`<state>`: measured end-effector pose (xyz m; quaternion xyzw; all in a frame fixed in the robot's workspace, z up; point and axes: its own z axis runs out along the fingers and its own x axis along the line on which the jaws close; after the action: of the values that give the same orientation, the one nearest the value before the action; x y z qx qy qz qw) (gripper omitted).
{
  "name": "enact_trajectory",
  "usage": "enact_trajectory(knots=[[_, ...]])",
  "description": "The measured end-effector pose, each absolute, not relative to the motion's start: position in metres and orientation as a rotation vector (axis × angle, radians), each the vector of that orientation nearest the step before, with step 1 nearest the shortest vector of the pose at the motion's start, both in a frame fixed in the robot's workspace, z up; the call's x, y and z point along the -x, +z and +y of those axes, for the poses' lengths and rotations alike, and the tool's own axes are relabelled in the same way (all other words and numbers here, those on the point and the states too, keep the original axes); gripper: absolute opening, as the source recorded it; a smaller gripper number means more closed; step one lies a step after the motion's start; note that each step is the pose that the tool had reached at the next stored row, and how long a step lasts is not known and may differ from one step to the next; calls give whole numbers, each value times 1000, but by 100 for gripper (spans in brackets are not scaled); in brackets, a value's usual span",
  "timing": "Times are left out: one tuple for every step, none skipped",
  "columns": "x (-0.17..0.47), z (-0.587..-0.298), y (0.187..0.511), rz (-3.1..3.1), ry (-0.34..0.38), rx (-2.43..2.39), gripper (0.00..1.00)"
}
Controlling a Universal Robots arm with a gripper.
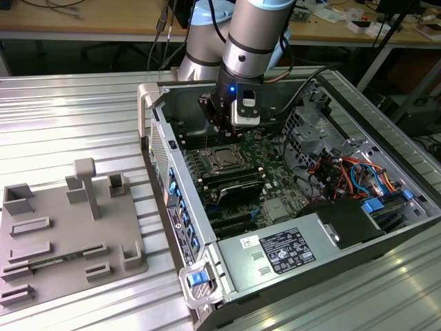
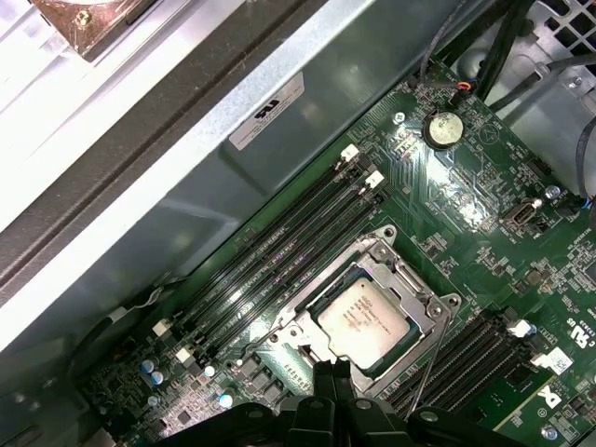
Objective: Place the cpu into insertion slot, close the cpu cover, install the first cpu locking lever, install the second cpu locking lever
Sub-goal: 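Install the first cpu locking lever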
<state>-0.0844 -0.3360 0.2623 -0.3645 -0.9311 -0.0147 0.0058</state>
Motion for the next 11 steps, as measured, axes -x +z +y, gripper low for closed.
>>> enact_trajectory(knots=[[84, -336, 262, -2914, -46, 1141, 11], [84, -336, 262, -2914, -46, 1141, 11], [84, -336, 262, -2915, -46, 1140, 11], [84, -336, 262, -2915, -46, 1140, 11], [84, -336, 262, -2915, -46, 1140, 11], [84, -336, 262, -2915, -46, 1140, 11], [84, -336, 262, -2915, -46, 1140, 11], [84, -336, 262, -2915, -46, 1139, 11], [84, -336, 262, -2917, -46, 1134, 11], [85, -336, 262, -2925, -47, 1111, 11], [85, -336, 262, -2937, -46, 1078, 11]])
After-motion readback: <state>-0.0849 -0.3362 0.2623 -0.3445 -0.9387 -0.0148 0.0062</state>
